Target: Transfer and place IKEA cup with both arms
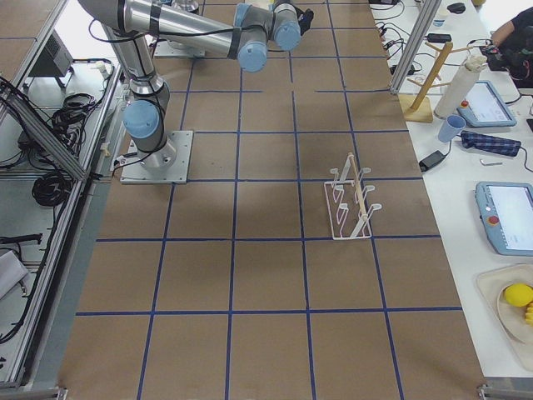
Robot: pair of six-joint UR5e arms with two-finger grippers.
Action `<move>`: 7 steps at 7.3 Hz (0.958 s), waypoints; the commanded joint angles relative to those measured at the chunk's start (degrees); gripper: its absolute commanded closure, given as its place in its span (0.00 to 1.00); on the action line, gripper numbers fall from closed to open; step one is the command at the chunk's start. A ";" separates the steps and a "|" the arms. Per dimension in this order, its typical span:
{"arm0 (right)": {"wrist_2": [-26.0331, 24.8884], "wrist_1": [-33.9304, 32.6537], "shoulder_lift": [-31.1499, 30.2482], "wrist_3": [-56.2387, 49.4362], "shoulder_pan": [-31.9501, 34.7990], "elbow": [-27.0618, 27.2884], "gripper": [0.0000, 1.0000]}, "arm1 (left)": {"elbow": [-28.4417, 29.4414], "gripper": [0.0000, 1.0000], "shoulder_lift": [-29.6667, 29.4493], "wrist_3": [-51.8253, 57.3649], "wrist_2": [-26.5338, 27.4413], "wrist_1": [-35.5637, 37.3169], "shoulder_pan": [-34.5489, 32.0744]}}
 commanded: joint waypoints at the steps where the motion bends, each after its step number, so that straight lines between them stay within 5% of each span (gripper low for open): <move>1: 2.95 0.16 0.29 -0.31 0.20 0.96 1.00 | -1.39 0.00 0.80 -0.56 -8.43 -2.81 -7.11; 7: 4.54 0.07 2.04 0.04 0.99 0.88 1.00 | -2.36 0.00 2.20 -0.56 -12.57 -5.09 -11.61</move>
